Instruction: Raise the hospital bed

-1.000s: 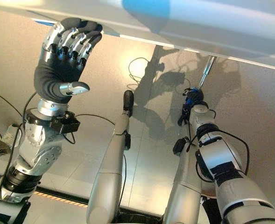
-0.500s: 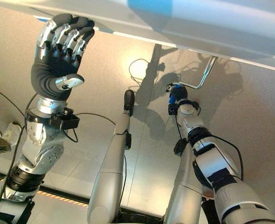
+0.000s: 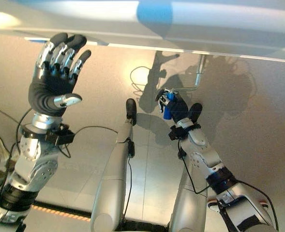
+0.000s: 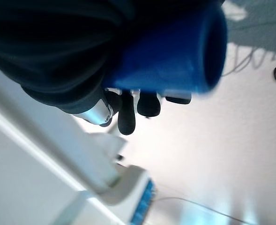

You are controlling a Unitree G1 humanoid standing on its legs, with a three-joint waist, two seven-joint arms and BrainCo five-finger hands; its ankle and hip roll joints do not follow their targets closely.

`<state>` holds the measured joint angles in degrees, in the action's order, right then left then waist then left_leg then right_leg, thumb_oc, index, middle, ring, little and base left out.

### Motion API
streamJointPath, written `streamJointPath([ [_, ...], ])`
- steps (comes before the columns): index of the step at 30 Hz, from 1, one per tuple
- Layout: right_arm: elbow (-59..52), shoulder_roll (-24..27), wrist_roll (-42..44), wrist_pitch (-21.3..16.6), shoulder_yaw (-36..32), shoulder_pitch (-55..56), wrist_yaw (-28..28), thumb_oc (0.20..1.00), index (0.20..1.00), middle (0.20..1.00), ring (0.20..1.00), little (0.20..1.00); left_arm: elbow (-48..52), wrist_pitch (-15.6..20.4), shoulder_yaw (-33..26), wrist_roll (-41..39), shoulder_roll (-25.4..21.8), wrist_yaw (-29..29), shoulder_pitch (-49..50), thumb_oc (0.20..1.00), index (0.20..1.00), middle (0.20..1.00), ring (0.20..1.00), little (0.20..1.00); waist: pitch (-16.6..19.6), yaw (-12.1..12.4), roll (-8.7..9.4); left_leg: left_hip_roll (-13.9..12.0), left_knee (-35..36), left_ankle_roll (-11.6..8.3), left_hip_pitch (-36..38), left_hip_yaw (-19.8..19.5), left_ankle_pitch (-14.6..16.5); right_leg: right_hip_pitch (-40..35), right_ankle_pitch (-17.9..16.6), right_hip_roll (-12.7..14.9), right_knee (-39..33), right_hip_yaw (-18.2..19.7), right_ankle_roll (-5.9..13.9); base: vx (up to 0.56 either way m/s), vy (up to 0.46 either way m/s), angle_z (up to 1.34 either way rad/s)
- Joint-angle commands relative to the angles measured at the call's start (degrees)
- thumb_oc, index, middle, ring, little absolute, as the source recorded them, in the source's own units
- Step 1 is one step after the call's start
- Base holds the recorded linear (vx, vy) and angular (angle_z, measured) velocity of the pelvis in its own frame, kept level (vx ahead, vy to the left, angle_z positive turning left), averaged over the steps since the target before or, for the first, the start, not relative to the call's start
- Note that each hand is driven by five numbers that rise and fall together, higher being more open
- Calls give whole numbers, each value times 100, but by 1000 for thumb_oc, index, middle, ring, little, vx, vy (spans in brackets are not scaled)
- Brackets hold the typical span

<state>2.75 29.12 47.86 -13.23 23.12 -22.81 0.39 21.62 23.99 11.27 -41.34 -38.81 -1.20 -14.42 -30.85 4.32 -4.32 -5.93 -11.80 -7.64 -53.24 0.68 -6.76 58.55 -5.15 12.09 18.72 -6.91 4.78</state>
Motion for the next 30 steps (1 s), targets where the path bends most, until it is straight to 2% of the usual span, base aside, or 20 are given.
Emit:
streamJointPath([
  [1,-1370,28,18,-1284,-1133,-477,108,200,200,200,200,200,886,257,-369,37,-94,-384,146,1000,1000,1000,1000,1000,105,-301,146,127,-135,141,360,104,347,-711,169,40,-312,48,548,-19,-86,-10],
  [3,-1436,-33,266,-1459,-1738,-194,42,200,200,200,200,200,938,211,-576,-54,-43,-483,292,1000,1000,1000,1000,1000,105,-433,211,58,9,92,577,170,314,-834,179,-26,-385,88,546,-16,-93,-10],
  [10,-973,-149,190,-1768,-2560,137,-566,200,200,200,200,200,1003,137,-902,-230,60,-593,509,1000,1000,1000,1000,1000,105,-552,373,-72,225,49,950,242,251,-956,231,-206,-366,162,523,3,-76,-13],
  [11,-786,-139,115,-1816,-2734,203,-702,200,200,200,200,200,997,126,-916,-293,115,-615,512,1000,1000,1000,1000,1000,105,-570,374,-90,229,38,979,239,248,-984,255,-204,-352,163,519,12,-76,-4],
  [14,453,160,-451,-1906,-3383,299,-1574,200,200,200,200,200,1058,155,-1004,-378,129,-626,524,1000,1000,1000,1000,1000,105,-586,382,-132,279,25,1107,198,245,-1035,316,-228,-281,146,516,18,-85,-1],
  [16,831,295,-614,-1863,-3411,281,-1782,200,200,200,200,200,1067,184,-1004,-381,105,-614,533,1000,1000,1000,1000,1000,105,-570,381,-144,266,27,1091,176,249,-1022,325,-233,-255,140,513,14,-42,2],
  [17,1438,361,-585,-1668,-3349,257,-1873,200,200,200,200,200,1093,127,-893,-391,86,-594,520,1000,1000,1000,1000,1000,105,-535,385,-148,251,35,1057,149,249,-995,338,-227,-219,116,505,13,-42,2],
  [18,1480,380,-561,-1679,-3344,232,-1849,200,200,200,200,200,1093,127,-890,-386,91,-589,514,1000,1000,1000,1000,1000,105,-537,378,-149,247,35,1051,146,252,-991,341,-227,-215,114,505,8,-43,3],
  [23,4451,1029,-773,-723,-2552,-532,-1957,200,200,200,200,200,1108,54,-380,-392,-271,-508,298,1000,1000,1000,1000,1000,105,-359,308,-123,145,58,841,29,241,-918,336,-159,-176,25,494,10,-21,7],
  [26,6594,1310,-1133,148,-1499,-1653,-1432,200,200,200,200,200,1007,37,59,-444,-493,-453,-129,1000,1000,1000,1000,1000,105,-57,136,-30,36,78,612,-103,239,-861,323,-54,-132,-92,522,11,-10,9],
  [29,7015,1333,-1130,287,-1334,-1931,-1274,200,200,200,200,200,948,36,166,-443,-507,-458,-261,1000,1000,1000,1000,1000,105,-13,41,11,-49,88,491,-162,263,-831,335,-13,-98,-148,522,12,22,17],
  [30,7406,1311,-1504,589,-935,-2217,-994,200,200,200,200,200,886,34,284,-445,-579,-452,-460,1000,1000,1000,1000,1000,105,188,-84,117,-159,114,315,-236,290,-775,353,75,-29,-210,527,7,46,20],
])
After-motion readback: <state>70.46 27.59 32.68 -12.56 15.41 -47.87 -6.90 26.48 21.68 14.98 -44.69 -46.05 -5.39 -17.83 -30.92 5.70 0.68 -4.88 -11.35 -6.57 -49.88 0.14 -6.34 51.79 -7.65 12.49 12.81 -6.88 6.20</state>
